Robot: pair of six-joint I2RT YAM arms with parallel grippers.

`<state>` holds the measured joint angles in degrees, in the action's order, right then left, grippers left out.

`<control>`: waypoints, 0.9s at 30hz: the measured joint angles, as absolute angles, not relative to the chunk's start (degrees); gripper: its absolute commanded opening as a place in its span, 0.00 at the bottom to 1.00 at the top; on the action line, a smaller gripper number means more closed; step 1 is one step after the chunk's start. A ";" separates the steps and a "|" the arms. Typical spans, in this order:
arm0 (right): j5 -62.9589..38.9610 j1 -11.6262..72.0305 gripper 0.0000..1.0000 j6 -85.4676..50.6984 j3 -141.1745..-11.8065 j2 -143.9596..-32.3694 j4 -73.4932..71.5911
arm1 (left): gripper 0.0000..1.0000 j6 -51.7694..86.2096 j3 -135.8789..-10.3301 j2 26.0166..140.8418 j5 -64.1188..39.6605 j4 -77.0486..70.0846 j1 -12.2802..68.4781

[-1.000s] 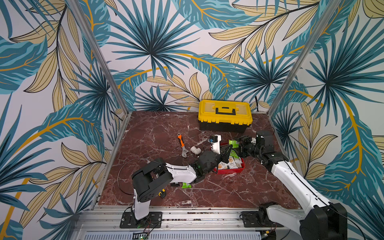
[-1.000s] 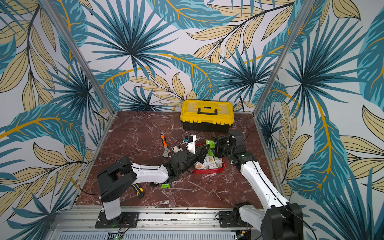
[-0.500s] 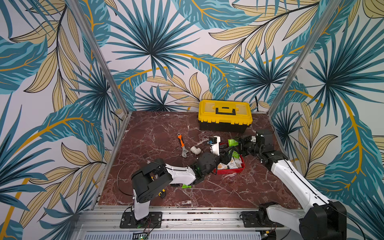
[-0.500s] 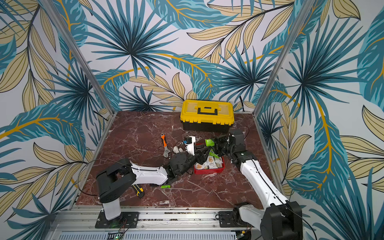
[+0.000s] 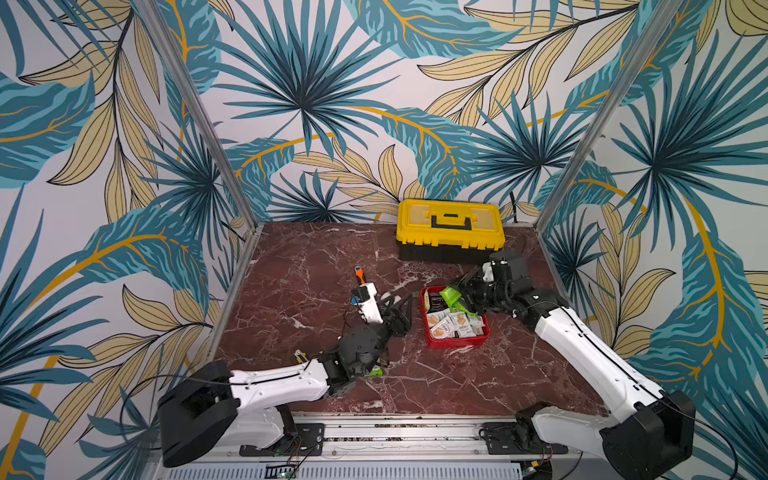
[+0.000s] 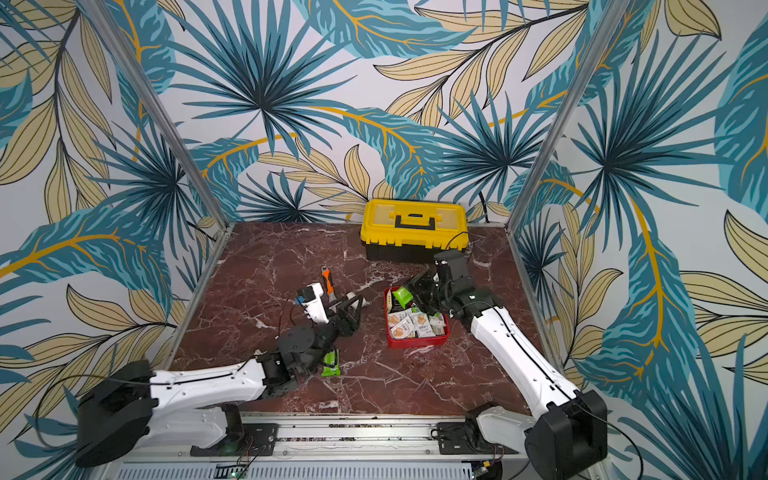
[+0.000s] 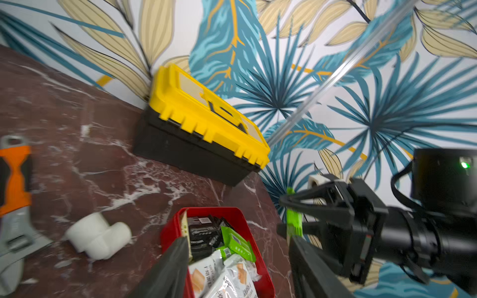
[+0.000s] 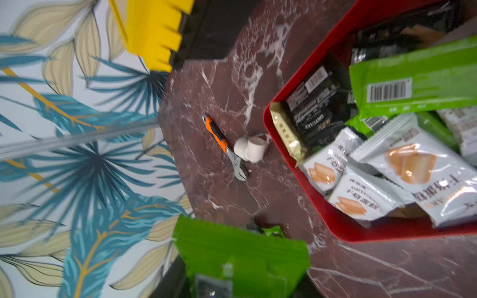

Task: Take the cookies out of the storage box
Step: Pick up the cookie from the storage box, then place the cookie at the center of the board.

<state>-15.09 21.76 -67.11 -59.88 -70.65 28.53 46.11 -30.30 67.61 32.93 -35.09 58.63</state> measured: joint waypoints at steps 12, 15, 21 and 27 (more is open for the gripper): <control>-8.75 44.21 0.34 -53.78 -72.29 -93.25 40.03 | 0.65 67.35 -29.63 47.46 39.18 11.75 51.51; -7.44 48.23 0.34 -51.33 -76.44 -99.37 42.39 | 0.65 69.47 -29.61 47.03 38.74 16.71 51.31; -4.62 52.71 0.34 -48.51 -82.35 -108.47 47.05 | 0.65 73.19 -29.47 46.50 38.33 23.22 51.27; -2.35 54.02 0.34 -48.38 -83.40 -112.73 48.80 | 0.64 75.37 -27.86 43.99 38.46 26.26 51.27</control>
